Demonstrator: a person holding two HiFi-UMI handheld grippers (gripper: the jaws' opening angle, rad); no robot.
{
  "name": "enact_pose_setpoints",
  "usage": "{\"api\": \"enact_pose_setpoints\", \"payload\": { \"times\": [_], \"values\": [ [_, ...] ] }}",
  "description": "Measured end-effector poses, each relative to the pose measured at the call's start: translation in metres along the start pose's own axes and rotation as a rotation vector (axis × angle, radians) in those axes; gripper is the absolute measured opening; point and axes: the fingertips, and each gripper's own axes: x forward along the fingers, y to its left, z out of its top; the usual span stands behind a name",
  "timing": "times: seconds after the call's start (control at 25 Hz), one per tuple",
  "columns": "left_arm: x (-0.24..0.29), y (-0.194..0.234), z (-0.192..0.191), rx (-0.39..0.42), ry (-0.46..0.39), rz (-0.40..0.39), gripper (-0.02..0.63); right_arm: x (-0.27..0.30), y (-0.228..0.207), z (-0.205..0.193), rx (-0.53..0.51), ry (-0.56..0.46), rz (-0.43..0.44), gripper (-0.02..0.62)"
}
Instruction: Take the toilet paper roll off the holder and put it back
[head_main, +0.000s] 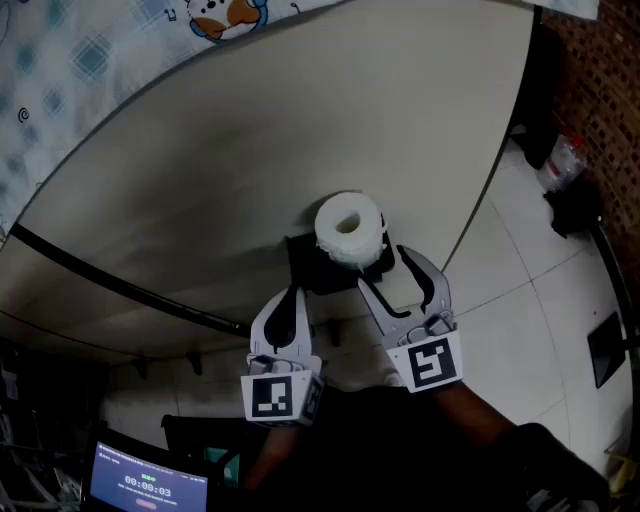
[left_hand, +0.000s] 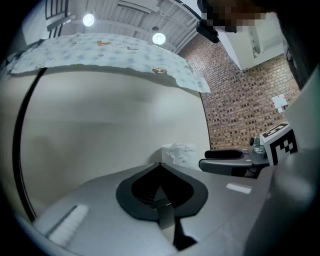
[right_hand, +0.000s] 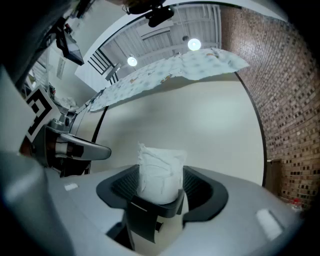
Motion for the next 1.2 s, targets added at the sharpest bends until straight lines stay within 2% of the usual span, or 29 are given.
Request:
{"api": "enact_pose_setpoints", "payload": {
  "times": [0.12, 0.28, 0.36, 0.56, 0.92, 1.2],
  "values": [
    [-0.001, 0.003, 0.000, 0.000, 0.002, 0.011, 0.017, 0.002, 0.000, 0.003, 0.027, -0.028, -0.008, 0.331],
    [-0.003, 0.008, -0.001, -0.006, 0.003, 0.019, 0.017, 0.010, -0.001, 0.004, 0.084, -0.054, -0.018, 0.527],
    [-0.004, 0.011, -0.002, -0.008, 0.001, 0.021, 0.017, 0.015, -0.001, 0.003, 0.094, -0.056, -0.018, 0.584],
    [-0.006, 0.017, -0.005, -0.007, 0.011, 0.050, 0.017, 0.025, -0.001, 0.002, 0.084, -0.052, -0.008, 0.584],
    [-0.001, 0.038, 0.000, -0.010, 0.023, 0.074, 0.017, 0.057, 0.004, -0.005, 0.046, 0.043, 0.009, 0.584],
    [0.012, 0.050, -0.004, -0.022, -0.001, 0.046, 0.017, 0.079, 0.003, -0.004, 0.031, 0.055, 0.009, 0.583]
  ]
}}
